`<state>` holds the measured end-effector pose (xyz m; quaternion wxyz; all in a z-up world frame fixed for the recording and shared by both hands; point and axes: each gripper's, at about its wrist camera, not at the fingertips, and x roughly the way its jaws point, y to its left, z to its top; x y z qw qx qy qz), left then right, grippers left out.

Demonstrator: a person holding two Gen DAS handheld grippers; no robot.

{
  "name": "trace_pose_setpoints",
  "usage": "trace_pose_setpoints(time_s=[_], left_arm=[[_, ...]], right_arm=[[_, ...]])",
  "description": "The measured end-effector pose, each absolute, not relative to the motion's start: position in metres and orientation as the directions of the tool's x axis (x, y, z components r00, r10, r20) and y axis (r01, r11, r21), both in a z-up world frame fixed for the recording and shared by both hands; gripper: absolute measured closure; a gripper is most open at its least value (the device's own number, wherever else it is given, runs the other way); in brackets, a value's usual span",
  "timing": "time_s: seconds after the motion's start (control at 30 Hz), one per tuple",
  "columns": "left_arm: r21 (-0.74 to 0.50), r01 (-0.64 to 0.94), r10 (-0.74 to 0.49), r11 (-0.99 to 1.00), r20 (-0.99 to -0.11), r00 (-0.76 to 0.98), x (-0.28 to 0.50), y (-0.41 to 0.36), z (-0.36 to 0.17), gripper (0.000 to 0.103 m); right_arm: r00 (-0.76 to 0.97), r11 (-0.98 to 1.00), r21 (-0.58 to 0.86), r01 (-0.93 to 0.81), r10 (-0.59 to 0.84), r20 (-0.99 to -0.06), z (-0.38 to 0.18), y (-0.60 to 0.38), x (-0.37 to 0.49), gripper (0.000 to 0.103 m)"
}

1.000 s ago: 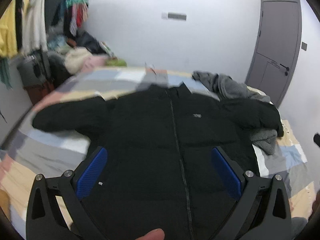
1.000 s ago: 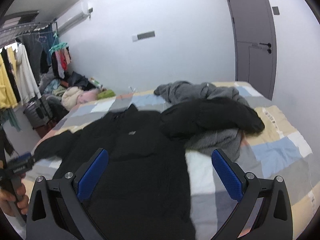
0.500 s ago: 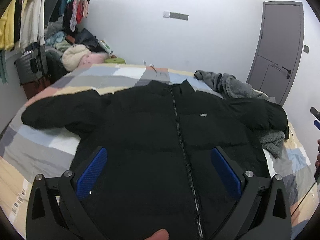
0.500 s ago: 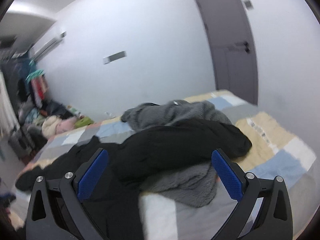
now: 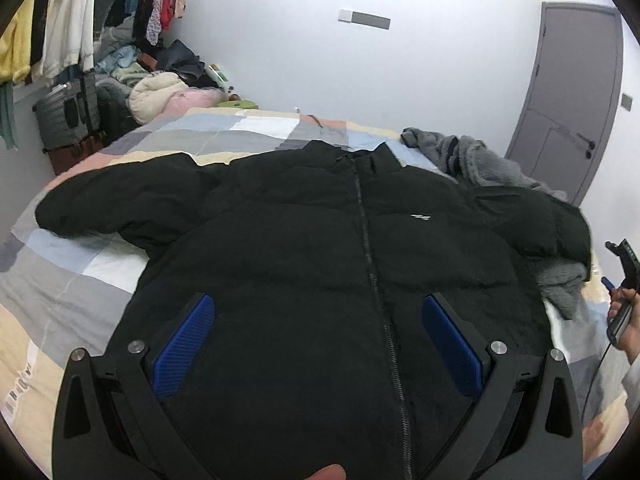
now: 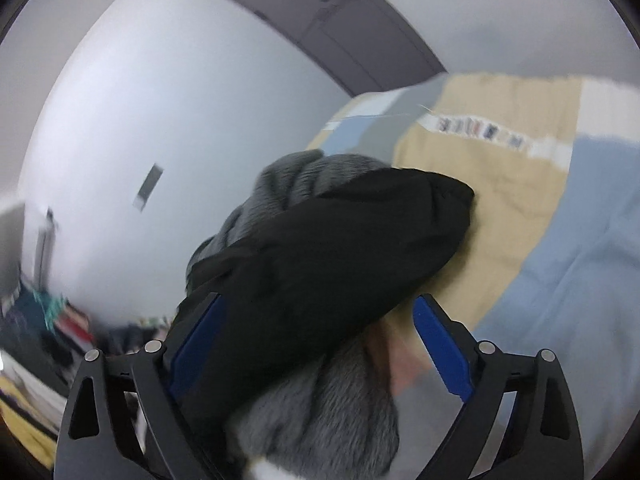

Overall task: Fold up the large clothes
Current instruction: 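Grasp the cuff of the black jacket sleeve with the right gripper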

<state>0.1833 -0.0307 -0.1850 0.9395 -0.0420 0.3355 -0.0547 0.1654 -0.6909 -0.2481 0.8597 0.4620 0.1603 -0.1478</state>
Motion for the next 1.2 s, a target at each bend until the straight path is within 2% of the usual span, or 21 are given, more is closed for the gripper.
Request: trace_pose_setpoints(time_s=[0.3, 0.37, 0.47, 0.67, 0.7, 0.73, 0.8, 0.9, 1.03, 1.2], left_arm=[[-0.131, 0.045, -0.121, 0.99, -0.664, 0.738, 0.206, -0.036, -0.205, 0.0], [-0.131, 0.037, -0.115, 0.991, -0.668, 0.735, 0.211, -0.035, -0.209, 0.0], [-0.118, 0.024, -0.098, 0.993, -0.68, 0.726, 0.216, -0.036, -0.215, 0.0], [-0.127, -0.005, -0.087, 0.992, -0.707, 0.702, 0.224, -0.035, -0.225, 0.0], [-0.128, -0.005, -0.088, 0.992, -0.711, 0.698, 0.225, -0.035, -0.226, 0.0], [-0.133, -0.005, -0.092, 0.991, -0.714, 0.694, 0.225, -0.034, -0.226, 0.0], [-0.142, -0.003, -0.101, 0.99, -0.716, 0.691, 0.224, -0.033, -0.226, 0.0], [-0.143, 0.003, -0.104, 0.99, -0.709, 0.697, 0.223, -0.032, -0.224, 0.0], [-0.148, 0.019, -0.118, 0.989, -0.7, 0.704, 0.22, -0.031, -0.219, 0.0], [-0.161, 0.03, -0.133, 0.986, -0.679, 0.722, 0.212, -0.024, -0.209, 0.0]], right_arm=[[0.903, 0.327, 0.842, 0.429, -0.177, -0.391, -0.308, -0.749, 0.194, 0.011], [0.908, 0.313, 0.854, 0.415, -0.195, -0.37, -0.311, -0.761, 0.198, 0.018], [0.917, 0.312, 0.865, 0.394, -0.201, -0.345, -0.312, -0.769, 0.203, 0.018], [0.92, 0.335, 0.857, 0.391, -0.157, -0.358, -0.319, -0.783, 0.229, 0.02], [0.928, 0.341, 0.863, 0.372, -0.14, -0.344, -0.318, -0.785, 0.231, 0.026], [0.935, 0.348, 0.868, 0.355, -0.124, -0.333, -0.316, -0.786, 0.233, 0.046], [0.942, 0.369, 0.868, 0.334, -0.089, -0.324, -0.311, -0.786, 0.236, 0.066], [0.938, 0.431, 0.834, 0.343, -0.106, -0.331, -0.29, -0.78, 0.23, 0.087], [0.928, 0.495, 0.788, 0.367, -0.143, -0.343, -0.255, -0.774, 0.215, 0.094], [0.924, 0.583, 0.719, 0.378, -0.187, -0.335, -0.191, -0.765, 0.188, 0.096]])
